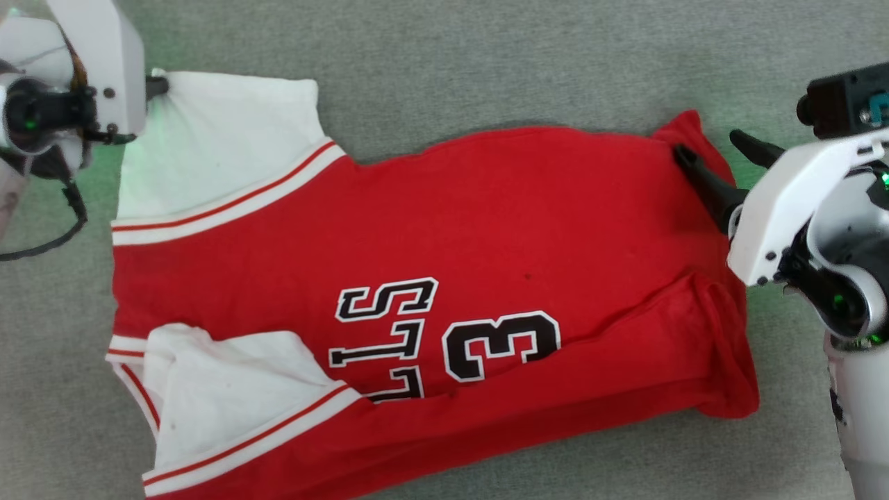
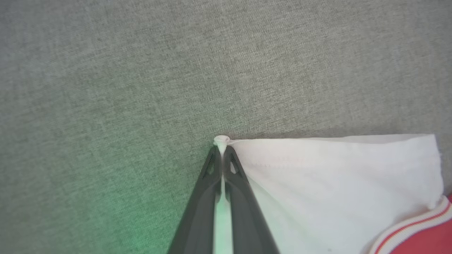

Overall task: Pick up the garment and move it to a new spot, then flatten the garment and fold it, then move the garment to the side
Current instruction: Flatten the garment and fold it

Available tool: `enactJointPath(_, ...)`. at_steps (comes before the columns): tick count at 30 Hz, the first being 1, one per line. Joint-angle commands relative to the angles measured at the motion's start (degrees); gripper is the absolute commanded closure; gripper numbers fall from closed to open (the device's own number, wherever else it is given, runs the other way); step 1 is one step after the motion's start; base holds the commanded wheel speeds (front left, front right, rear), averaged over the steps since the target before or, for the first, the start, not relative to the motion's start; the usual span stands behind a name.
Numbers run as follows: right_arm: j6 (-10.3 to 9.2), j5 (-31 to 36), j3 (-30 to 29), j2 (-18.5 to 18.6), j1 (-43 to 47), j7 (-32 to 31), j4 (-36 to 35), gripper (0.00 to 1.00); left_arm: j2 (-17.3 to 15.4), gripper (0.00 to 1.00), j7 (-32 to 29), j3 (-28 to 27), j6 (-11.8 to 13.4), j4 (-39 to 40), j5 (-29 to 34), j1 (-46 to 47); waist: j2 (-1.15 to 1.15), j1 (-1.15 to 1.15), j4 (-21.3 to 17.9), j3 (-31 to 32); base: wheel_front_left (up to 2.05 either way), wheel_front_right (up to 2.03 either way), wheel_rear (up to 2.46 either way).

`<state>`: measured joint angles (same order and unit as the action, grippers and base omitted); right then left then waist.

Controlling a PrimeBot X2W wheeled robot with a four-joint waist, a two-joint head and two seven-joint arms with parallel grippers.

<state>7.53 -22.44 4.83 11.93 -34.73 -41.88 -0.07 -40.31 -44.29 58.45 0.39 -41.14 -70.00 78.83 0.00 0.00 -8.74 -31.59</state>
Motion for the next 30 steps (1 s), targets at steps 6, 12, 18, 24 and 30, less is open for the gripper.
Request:
enactJointPath(6, -0.08, -1.91, 1.44, 0.32, -4.04, -8.21, 6.43, 0.00, 2.02, 1.00, 0.01, 1.48, -1.01, -1.47, -0.06, -3.00, 0.00, 0.00, 1.65, 0.10, 0.00, 0.00, 0.00)
enactJointPath(12, -0.08, -4.27, 3.87, 3.16, -7.27, -9.56, 9.64, 1.00, 3.00, 1.00, 5.49, 0.19, -3.02, -1.09, 0.59, -2.33, 0.00, 0.00, 2.86, 0.78, 0.00, 0.00, 0.00)
enactJointPath(18, -0.09, -5.45, 4.36, 5.45, -6.71, -7.02, 9.23, 1.00, 2.21, 1.00, 7.38, -0.25, -4.37, -1.20, 0.55, -2.02, 0.00, 0.00, 4.15, 3.07, 0.00, 0.00, 0.00)
enactJointPath(24, -0.09, -6.68, 3.99, 8.20, -2.75, -5.71, 7.06, 1.00, 0.14, 1.00, 6.76, 0.08, -4.69, 2.57, 1.11, -2.06, 0.00, 0.00, 5.78, 6.75, 0.00, 0.00, 0.00)
enactJointPath(30, -0.09, -7.44, 2.56, 10.66, 3.07, -6.08, 3.26, 1.00, -4.86, 1.00, 4.47, 0.61, -1.31, 11.74, 1.34, -4.39, 0.00, 0.00, 7.37, 10.69, 0.00, 0.00, 0.00)
